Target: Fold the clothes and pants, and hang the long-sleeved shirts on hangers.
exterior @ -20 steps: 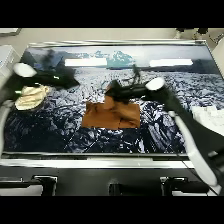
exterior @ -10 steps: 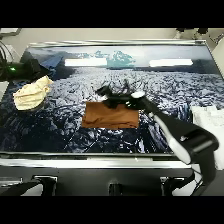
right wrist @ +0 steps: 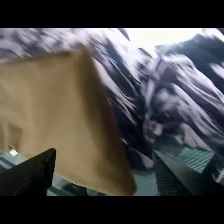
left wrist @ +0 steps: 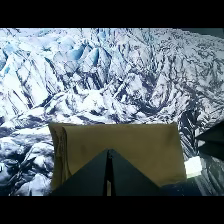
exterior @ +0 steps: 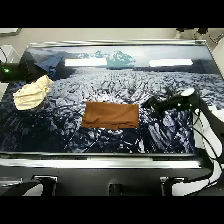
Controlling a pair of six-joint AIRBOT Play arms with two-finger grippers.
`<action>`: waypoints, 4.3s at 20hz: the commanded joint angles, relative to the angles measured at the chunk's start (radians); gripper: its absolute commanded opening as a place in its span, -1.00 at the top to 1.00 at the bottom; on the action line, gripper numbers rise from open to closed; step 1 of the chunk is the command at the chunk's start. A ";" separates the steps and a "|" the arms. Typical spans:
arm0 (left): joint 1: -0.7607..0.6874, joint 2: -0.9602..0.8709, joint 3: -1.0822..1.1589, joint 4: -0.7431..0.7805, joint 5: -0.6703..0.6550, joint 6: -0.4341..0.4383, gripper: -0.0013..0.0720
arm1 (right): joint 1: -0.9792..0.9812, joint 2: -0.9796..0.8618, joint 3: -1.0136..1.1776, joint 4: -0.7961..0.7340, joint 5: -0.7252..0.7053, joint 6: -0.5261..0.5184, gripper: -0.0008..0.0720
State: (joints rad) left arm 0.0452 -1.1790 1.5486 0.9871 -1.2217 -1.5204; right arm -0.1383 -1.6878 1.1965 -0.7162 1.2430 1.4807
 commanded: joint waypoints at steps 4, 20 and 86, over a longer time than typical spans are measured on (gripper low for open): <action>-0.017 0.001 0.001 -0.002 -0.002 -0.017 0.90 | 0.050 -0.087 -0.112 0.232 -0.038 -0.230 -0.76; -0.018 0.001 0.001 0.001 -0.020 0.033 0.90 | -0.389 0.232 0.337 -0.020 0.223 0.005 0.88; -0.302 -0.094 -0.315 0.549 0.003 -0.294 -0.96 | 0.218 0.223 0.250 -0.683 0.179 0.319 -0.76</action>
State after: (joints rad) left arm -0.2565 -1.2774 1.2476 1.5414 -1.2259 -1.8111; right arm 0.0727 -1.4631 1.4540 -1.3918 1.4242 1.7912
